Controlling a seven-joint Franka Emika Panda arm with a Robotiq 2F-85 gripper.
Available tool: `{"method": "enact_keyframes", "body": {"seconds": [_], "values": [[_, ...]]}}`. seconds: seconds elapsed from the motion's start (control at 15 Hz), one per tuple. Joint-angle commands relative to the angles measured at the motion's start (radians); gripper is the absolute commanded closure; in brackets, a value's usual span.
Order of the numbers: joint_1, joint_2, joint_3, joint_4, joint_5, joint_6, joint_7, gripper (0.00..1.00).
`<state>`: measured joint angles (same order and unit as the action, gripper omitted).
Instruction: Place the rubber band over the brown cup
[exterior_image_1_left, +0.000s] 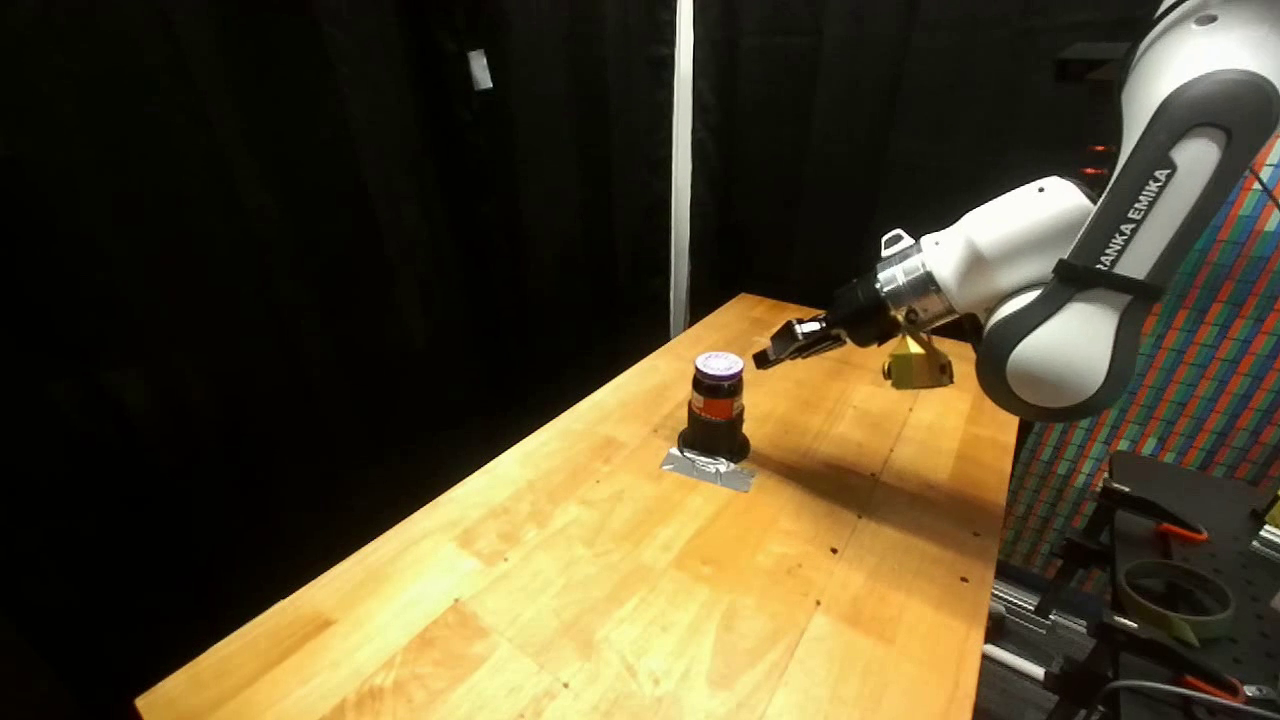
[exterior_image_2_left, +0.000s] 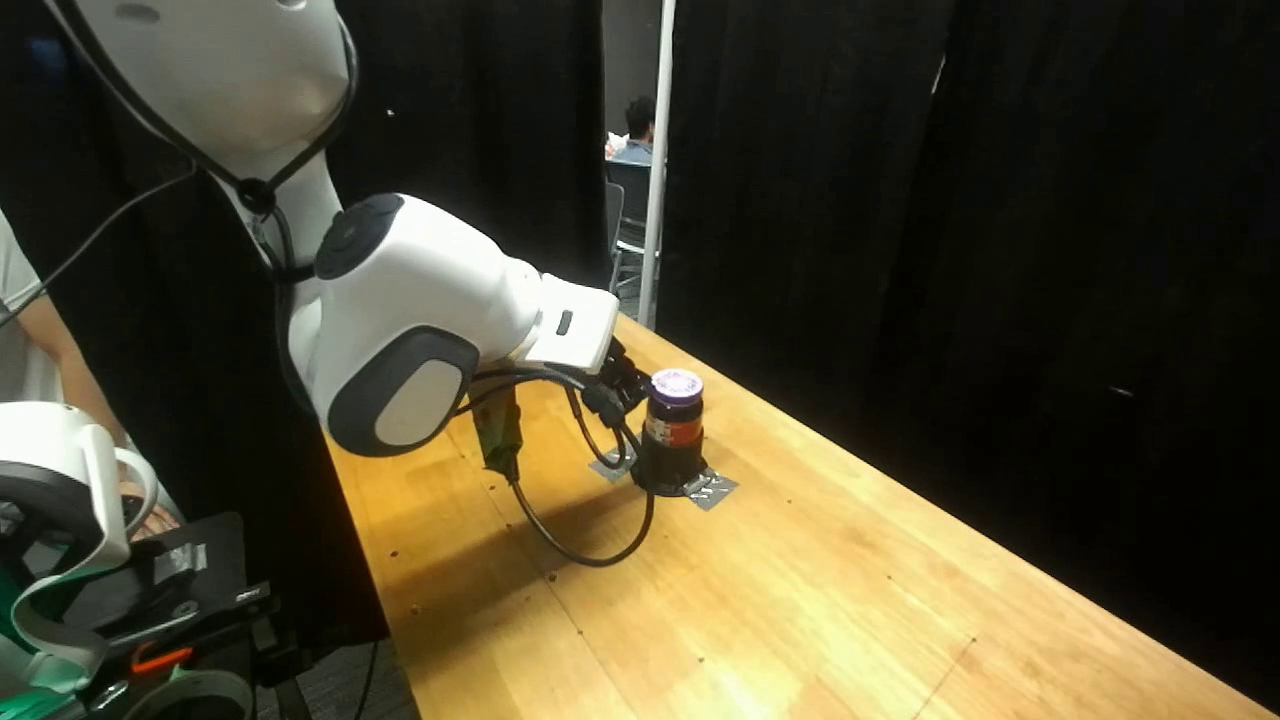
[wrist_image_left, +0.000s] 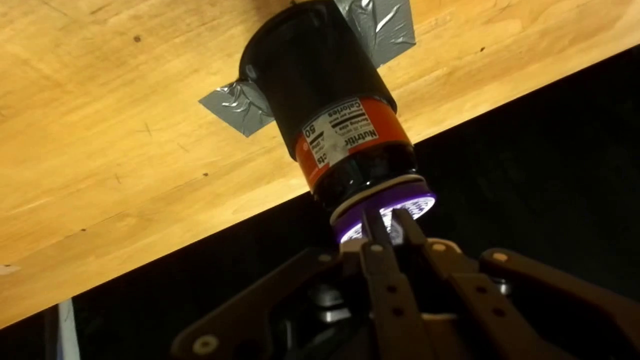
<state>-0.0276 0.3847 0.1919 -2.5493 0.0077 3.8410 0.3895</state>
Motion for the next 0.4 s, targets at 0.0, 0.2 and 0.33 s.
{"method": "enact_keyframes", "body": {"seconds": [0.0,0.2,0.33], "values": [[-0.016,0.037,0.003,-0.008,-0.029,0.129,0.021,0.88],[-0.003,0.037,-0.002,-0.001,-0.007,0.087,0.013,0.85],[-0.012,0.045,0.002,-0.001,-0.028,0.088,0.035,0.75]]}}
